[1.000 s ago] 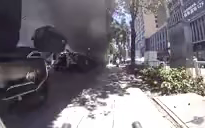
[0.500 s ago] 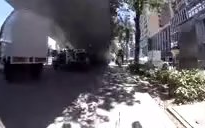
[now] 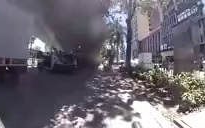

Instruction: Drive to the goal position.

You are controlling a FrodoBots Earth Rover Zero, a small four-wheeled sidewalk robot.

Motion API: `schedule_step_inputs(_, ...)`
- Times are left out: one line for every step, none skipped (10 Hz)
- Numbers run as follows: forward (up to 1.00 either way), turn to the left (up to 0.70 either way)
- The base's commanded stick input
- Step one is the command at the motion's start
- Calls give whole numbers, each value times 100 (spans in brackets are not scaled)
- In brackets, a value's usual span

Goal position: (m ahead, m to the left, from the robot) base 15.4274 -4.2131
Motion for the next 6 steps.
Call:
schedule_step_inputs(70, 0)
schedule_step_inputs(70, 0)
schedule_step_inputs(70, 0)
schedule_step_inputs(70, 0)
schedule_step_inputs(70, 0)
schedule_step_inputs(70, 0)
